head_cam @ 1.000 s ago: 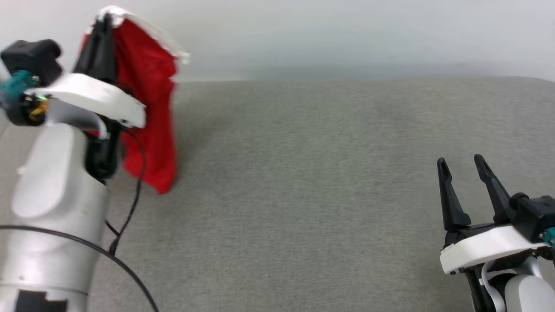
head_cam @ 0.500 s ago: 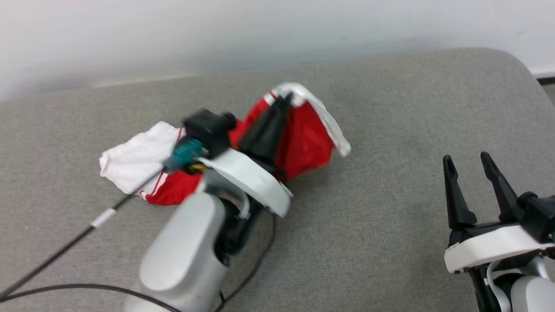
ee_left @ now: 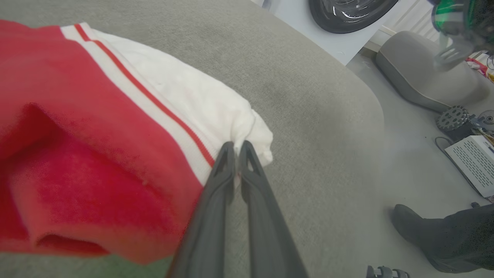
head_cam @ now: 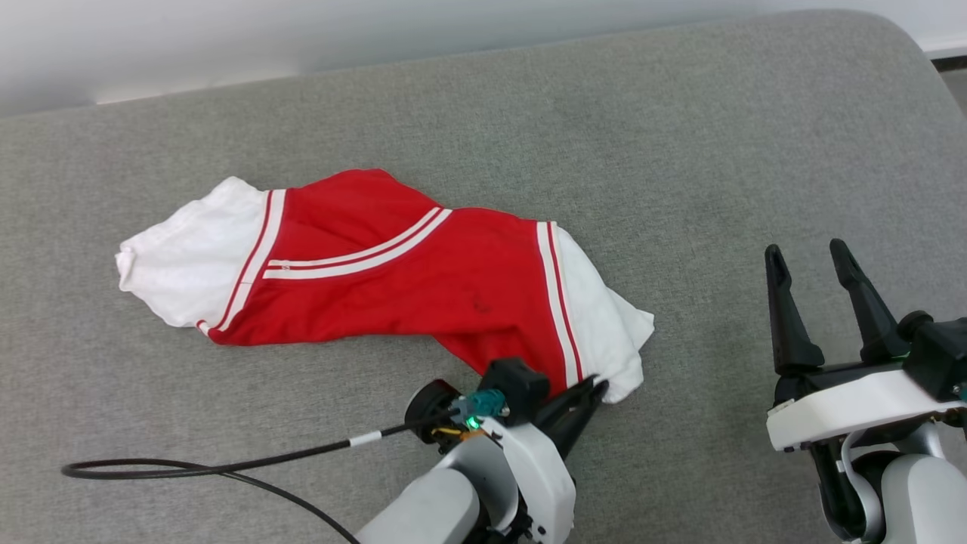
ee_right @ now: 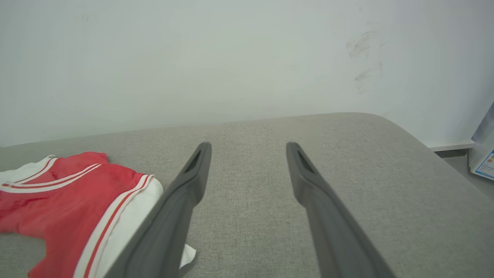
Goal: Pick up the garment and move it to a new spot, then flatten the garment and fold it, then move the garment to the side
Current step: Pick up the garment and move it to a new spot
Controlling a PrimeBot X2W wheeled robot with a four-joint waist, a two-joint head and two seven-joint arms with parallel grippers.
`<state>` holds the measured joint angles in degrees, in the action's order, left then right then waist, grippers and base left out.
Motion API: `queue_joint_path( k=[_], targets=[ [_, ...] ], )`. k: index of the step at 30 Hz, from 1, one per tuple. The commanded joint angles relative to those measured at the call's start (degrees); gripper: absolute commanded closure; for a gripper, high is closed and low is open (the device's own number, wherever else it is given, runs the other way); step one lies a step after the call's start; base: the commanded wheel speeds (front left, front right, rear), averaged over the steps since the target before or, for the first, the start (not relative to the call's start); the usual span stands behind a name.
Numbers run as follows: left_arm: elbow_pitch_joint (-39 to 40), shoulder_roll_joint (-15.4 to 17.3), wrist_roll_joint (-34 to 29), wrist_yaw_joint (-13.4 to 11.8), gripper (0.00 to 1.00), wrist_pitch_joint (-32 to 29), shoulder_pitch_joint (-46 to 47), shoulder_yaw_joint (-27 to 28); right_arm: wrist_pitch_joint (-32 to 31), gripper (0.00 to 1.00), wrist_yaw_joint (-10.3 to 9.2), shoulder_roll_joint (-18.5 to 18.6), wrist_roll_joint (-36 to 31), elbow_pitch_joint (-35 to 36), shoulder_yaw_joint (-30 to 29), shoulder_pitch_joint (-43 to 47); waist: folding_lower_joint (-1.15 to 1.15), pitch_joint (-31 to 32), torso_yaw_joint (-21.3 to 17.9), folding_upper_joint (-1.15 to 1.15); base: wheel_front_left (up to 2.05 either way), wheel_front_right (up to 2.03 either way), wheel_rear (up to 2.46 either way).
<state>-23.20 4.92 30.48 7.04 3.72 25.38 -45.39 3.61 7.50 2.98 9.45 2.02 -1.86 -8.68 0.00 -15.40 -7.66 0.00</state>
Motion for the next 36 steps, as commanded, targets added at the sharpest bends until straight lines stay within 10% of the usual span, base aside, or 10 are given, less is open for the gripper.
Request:
queue_joint_path(
  k=[1,3,4,20,36],
  targets=[
    [-0.29,-0.06,-0.13,0.18,1.00,0.66,-0.51,-0.63,0.43,0.00,-0.02,-0.13,-0.01,-0.13,-0.30,-0.84,0.00,0.50,0.38,0.00,0.00,0.00,0.00],
    [-0.66,-0.32,-0.14,0.28,0.49,1.69,-0.50,-1.73,0.44,0.00,-0.02,-0.13,-0.12,-0.66,-0.68,-0.54,0.00,1.38,0.93,0.00,0.00,0.00,0.00],
    [-0.74,-0.43,-0.12,0.32,0.00,2.38,-0.37,-2.22,0.44,0.00,-0.02,-0.13,-0.24,-0.85,-0.84,-0.32,0.00,1.96,1.28,0.00,0.00,0.00,0.00],
    [5.91,2.48,-0.46,-7.68,0.00,10.86,-2.59,5.54,-2.94,0.00,-0.02,-0.12,-0.38,-1.18,-0.76,4.91,0.00,10.67,5.71,0.00,0.00,0.00,0.00],
    [15.50,13.72,2.09,-17.53,0.00,11.46,-18.91,25.81,-5.65,0.00,-0.02,-0.12,-1.26,0.25,0.11,10.30,0.00,16.05,7.36,0.00,0.00,0.00,0.00]
  ],
)
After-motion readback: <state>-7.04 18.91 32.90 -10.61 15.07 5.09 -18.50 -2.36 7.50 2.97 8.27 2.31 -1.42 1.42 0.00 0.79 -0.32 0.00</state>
